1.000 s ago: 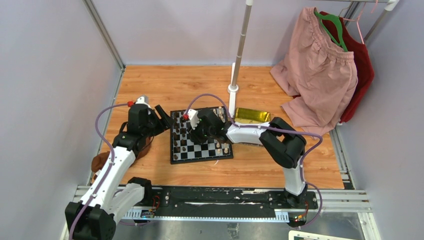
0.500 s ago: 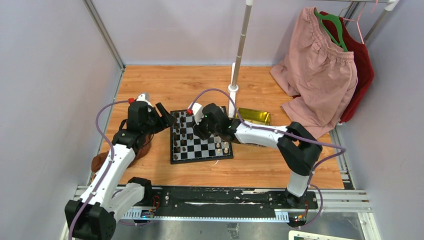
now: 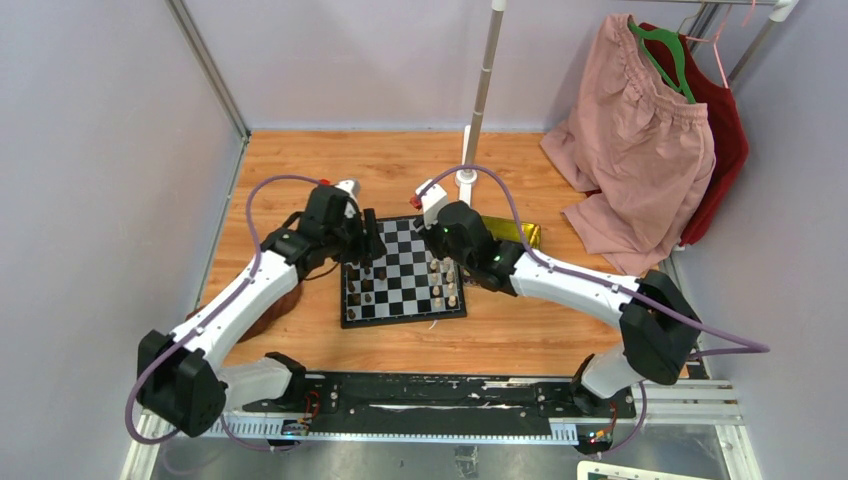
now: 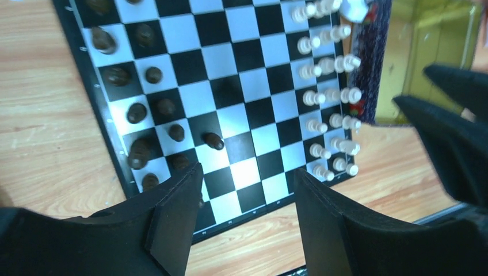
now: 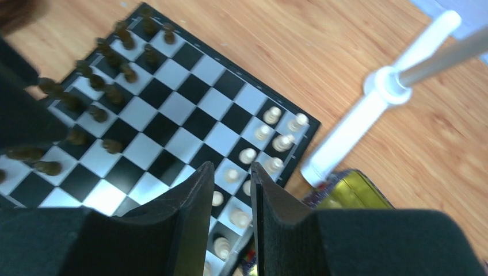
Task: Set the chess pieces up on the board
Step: Pick up the chess piece from the chessboard.
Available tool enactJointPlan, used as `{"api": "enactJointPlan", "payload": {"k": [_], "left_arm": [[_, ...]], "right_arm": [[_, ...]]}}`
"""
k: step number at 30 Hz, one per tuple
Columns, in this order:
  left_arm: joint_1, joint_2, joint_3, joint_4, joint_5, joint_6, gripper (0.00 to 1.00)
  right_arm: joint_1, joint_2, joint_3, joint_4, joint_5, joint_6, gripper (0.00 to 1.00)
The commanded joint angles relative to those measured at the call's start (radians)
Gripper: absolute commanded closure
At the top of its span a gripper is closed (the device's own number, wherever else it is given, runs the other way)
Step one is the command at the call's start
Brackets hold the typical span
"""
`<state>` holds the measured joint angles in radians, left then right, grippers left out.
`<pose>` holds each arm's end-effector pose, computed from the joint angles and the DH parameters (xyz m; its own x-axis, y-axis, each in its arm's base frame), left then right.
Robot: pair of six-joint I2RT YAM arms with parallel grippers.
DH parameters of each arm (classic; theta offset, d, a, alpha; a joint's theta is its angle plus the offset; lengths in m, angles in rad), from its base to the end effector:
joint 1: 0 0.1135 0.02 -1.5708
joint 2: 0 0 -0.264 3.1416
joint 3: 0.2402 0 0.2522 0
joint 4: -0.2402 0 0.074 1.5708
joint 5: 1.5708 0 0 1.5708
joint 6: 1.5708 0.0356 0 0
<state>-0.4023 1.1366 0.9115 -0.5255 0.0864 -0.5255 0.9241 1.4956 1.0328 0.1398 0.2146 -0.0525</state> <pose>0.2207 -0.0973 0.2821 -0.7677 -0.2164 -0.6031 0.0728 0.9056 -0.4178 0.2165 0.2742 0.2865 -0.1565 -0.2923 -0.9434 -0.6672 0.7356 -0.1173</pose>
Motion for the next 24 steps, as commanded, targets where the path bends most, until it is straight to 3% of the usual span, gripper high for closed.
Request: {"api": "enactJointPlan", "payload": {"k": [1, 24], "left_arm": [[-0.104, 0.071, 0.036, -0.059, -0.083, 0.053, 0.36], [-0.18, 0.319, 0.07, -0.031, -0.194, 0.11, 0.49]], "right_arm": [[-0.05, -0.04, -0.044, -0.016, 0.121, 0.034, 0.66], [-0.113, -0.064, -0.111, 0.015, 0.115, 0.046, 0.66]]}}
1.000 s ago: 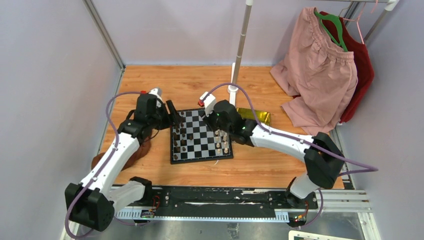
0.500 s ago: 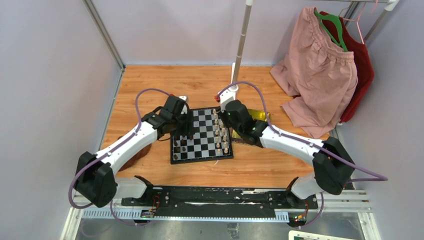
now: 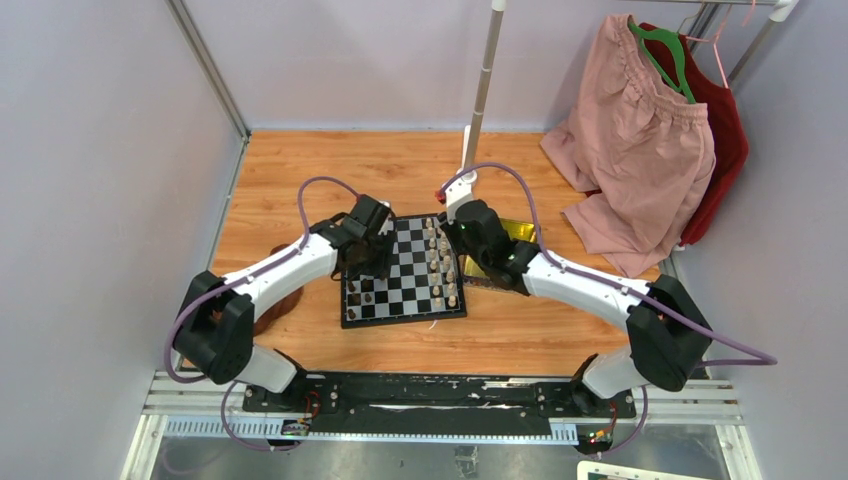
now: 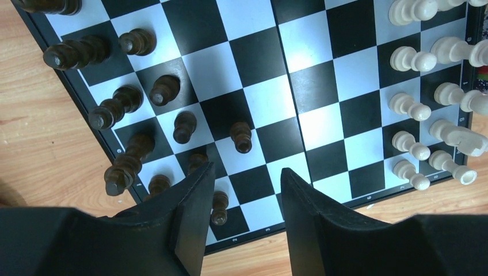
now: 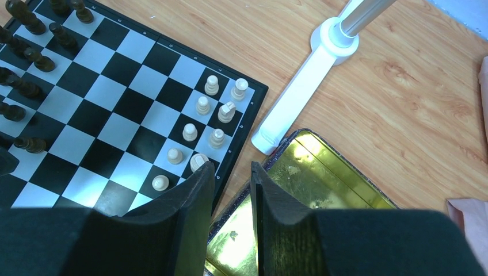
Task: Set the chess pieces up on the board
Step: Pick up the chess piece from the chessboard.
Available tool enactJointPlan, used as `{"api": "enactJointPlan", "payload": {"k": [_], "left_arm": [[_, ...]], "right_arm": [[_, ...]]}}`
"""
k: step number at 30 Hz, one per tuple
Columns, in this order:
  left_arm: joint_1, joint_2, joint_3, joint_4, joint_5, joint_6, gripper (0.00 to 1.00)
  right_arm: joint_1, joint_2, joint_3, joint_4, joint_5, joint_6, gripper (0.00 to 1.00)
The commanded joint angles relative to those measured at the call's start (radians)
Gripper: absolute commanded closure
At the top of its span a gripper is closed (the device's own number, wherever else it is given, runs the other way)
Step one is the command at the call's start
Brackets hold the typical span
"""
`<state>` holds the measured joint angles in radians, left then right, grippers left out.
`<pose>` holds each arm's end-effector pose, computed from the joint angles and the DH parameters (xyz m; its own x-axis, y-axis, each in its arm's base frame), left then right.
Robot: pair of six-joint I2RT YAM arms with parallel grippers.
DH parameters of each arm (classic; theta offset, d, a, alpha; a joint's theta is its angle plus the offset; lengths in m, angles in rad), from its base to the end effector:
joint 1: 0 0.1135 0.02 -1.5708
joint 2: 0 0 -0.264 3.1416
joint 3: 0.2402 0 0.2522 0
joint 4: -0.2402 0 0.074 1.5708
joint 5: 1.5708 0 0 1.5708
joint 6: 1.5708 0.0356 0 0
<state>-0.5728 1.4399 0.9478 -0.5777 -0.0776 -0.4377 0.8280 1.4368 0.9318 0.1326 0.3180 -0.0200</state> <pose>0.2388 -0.1507 0.2163 -0.8834 0.0669 -0.4638 0.1487 0.9786 -0.1420 0.2304 0.2345 0.2699 -0.2360 -0.2851 -0.9290 -0.5075 0.8514 -0.1324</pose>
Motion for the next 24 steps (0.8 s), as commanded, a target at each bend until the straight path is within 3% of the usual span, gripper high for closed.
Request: {"api": "enactJointPlan", "payload": {"k": [1, 24], "left_arm": [[-0.009, 0.02, 0.034, 0.024, -0.03, 0.022, 0.49], [-0.017, 0.11, 0.055, 0.074, -0.033, 0.034, 0.58]], "right_arm": [[-0.018, -0.002, -0.008, 0.023, 0.01, 0.014, 0.66], [-0.033, 0.016, -0.013, 0.027, 0.005, 0.014, 0.66]]}}
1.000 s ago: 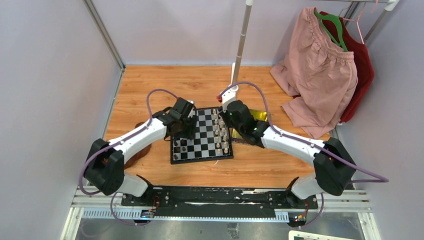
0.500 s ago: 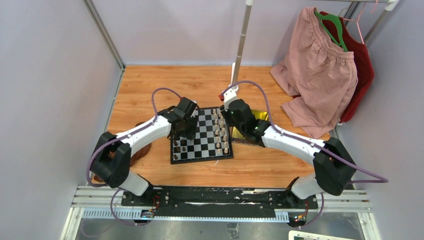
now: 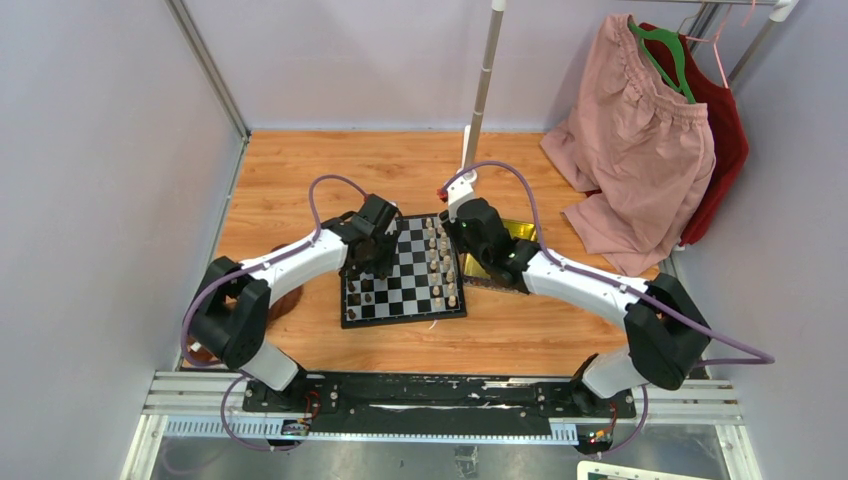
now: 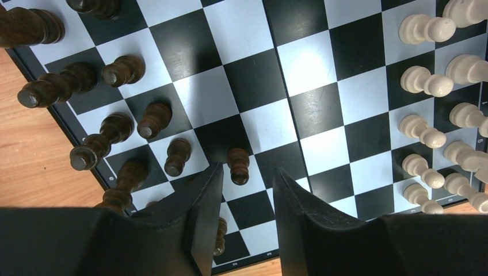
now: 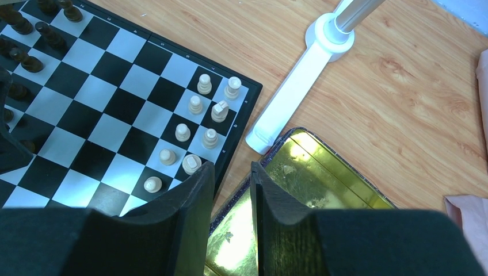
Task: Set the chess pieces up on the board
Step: Pick up the chess piece from the chessboard.
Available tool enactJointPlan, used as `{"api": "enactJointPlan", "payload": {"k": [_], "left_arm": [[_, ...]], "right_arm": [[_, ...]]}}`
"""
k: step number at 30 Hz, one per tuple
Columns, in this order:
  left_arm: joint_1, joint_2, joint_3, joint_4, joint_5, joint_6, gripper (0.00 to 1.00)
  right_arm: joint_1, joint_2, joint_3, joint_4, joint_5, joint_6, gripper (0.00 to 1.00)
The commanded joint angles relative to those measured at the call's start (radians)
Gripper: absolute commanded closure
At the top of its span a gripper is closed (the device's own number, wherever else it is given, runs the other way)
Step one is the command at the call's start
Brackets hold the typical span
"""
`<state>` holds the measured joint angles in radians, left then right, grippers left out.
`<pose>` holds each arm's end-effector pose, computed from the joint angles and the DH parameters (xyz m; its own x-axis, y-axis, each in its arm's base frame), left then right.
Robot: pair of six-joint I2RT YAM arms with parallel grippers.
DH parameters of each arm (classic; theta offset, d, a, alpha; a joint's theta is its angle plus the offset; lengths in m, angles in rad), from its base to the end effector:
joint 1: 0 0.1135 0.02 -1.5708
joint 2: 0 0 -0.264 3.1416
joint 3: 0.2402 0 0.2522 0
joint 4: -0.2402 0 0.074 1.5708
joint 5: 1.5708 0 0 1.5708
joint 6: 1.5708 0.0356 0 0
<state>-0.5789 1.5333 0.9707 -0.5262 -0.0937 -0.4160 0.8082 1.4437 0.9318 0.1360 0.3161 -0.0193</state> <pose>0.2530 -0.1614 0.2004 -0.8839 0.0971 -0.4575 0.1653 0.9799 -0.1115 0.2358 0.2308 0.2681 -0.2441 -0.2821 -0.9278 -0.4923 0.8604 -0.1320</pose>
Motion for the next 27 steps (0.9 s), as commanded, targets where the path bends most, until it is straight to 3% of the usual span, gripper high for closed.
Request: {"api": "enactJointPlan", "payload": {"k": [1, 17, 27], "left_arm": [[-0.012, 0.017, 0.033, 0.022, -0.018, 0.013, 0.59], [-0.015, 0.03, 0.036, 0.02, -0.033, 0.017, 0.76], [-0.014, -0.009, 0.053, -0.006, -0.051, 0.023, 0.93]], "right_arm": [[-0.015, 0.009, -0.014, 0.024, 0.007, 0.013, 0.66], [-0.02, 0.017, -0.017, 0.025, 0.005, 0.04, 0.66], [-0.021, 0.01, -0.01, 0.018, 0.012, 0.036, 0.66]]}}
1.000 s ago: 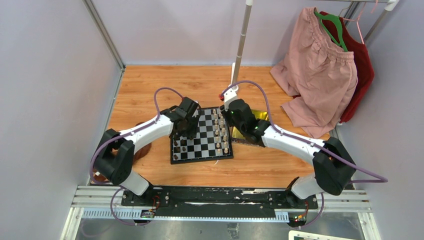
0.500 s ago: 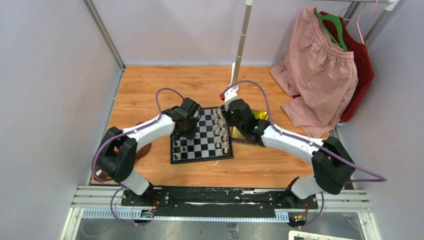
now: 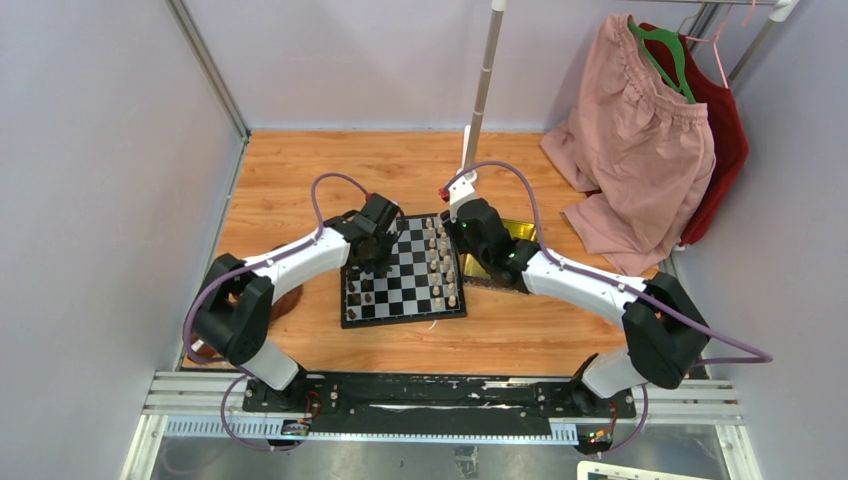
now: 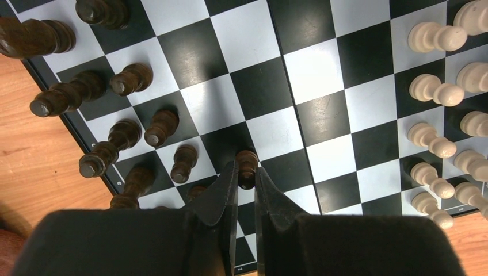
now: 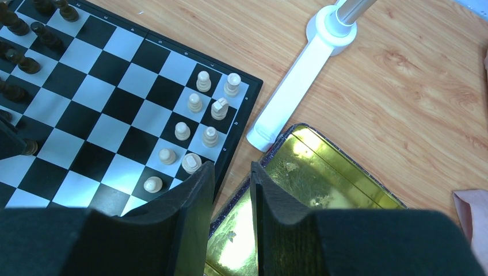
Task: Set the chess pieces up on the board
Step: Pick up the chess piece from the chessboard.
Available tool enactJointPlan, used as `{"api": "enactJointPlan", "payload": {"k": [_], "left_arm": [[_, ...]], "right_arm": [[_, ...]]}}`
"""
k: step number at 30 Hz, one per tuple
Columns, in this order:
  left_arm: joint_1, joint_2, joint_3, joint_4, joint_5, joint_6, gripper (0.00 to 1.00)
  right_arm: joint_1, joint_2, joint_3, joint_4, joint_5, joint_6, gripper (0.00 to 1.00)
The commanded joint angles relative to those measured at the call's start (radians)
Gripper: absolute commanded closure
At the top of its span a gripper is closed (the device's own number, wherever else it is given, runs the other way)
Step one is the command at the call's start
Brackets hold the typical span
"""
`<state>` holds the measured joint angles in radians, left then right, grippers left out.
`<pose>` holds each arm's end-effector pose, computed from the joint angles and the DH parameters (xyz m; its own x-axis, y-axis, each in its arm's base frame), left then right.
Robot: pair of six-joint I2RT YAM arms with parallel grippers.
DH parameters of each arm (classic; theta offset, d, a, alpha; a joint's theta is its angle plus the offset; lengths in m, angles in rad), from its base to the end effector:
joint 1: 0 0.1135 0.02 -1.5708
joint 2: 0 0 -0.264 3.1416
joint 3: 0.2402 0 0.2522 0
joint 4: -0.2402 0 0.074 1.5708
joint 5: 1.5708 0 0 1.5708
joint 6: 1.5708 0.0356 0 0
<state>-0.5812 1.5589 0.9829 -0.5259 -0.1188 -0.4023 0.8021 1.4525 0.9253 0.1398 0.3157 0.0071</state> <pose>0.2567 -0.1636 0.1968 -0.8820 0.1142 -0.4572 0.1685 0.9825 -0.0797 0.2378 0.2299 0.2635 -0.2661 -0.2654 -0.9267 -0.4816 0.8694 -0.1107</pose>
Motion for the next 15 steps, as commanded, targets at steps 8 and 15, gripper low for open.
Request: {"api": "enactJointPlan", "payload": {"k": [8, 15], "left_arm": [[-0.02, -0.127, 0.055, -0.058, -0.038, 0.004, 0.98], [-0.041, -0.248, 0.037, -0.153, -0.06, -0.002, 1.0]], "right_arm": [[-0.018, -0.025, -0.008, 0.002, 0.024, 0.008, 0.66], [-0.019, -0.054, -0.017, -0.013, 0.035, 0.011, 0.66]]}}
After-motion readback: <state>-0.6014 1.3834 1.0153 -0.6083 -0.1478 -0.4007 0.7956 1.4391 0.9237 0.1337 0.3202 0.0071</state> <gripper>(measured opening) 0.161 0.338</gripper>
